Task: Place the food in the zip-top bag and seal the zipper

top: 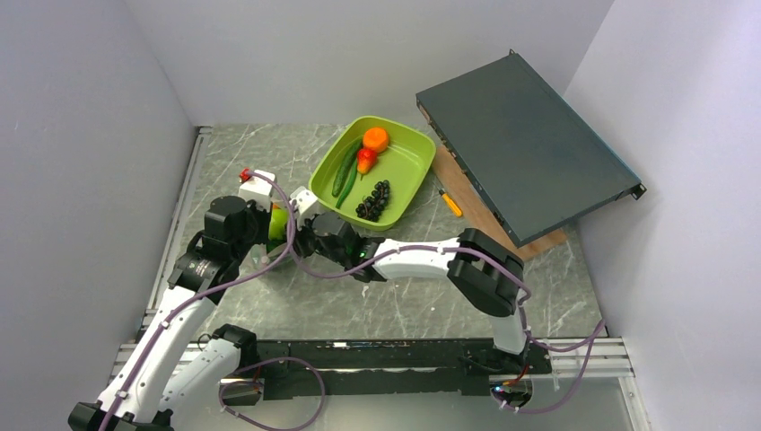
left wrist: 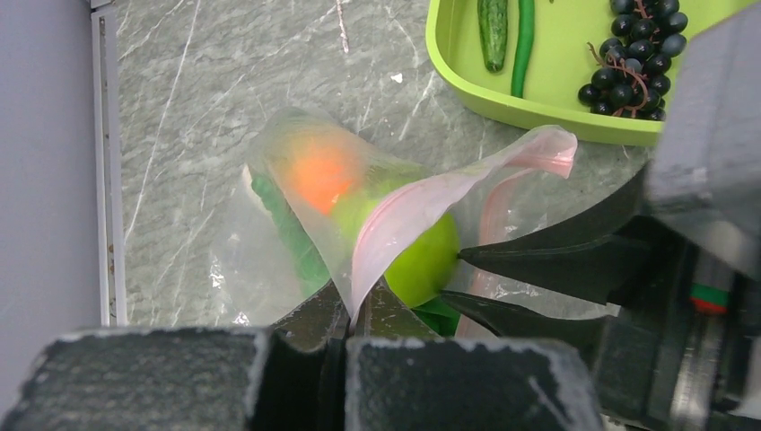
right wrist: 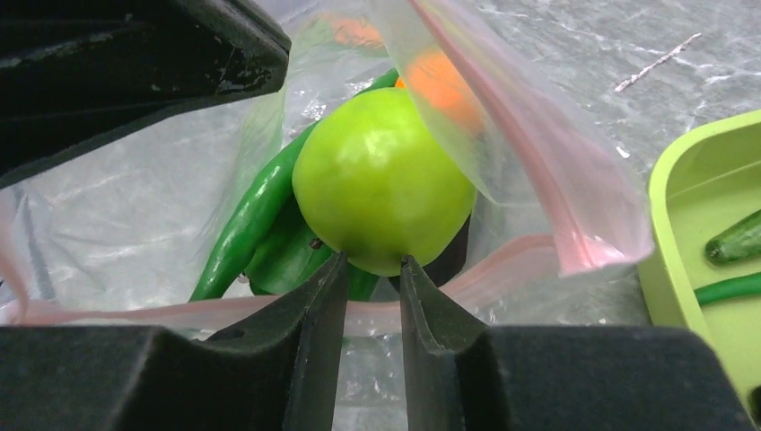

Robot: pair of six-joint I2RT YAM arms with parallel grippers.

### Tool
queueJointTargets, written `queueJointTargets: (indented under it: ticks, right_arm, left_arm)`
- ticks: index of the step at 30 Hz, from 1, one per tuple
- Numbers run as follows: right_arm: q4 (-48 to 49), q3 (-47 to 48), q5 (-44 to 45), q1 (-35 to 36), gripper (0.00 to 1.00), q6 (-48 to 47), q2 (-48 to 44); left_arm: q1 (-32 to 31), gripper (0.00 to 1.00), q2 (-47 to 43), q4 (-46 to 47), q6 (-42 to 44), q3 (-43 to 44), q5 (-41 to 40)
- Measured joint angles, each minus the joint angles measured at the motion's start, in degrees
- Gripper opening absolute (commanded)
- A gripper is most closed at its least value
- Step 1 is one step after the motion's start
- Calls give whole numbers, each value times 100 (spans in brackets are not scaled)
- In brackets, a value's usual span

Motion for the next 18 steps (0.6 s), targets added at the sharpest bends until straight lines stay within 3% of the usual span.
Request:
queueJointTargets:
  ticks: [11,18]
  right_arm:
    - [315,1178,225,-55,26,107,1257]
    - [568,1113,424,-72,37,136,1285]
  left_arm:
    - [0,0,-24,0,0,0,17]
    - [0,0,-31,2,0,-2,17]
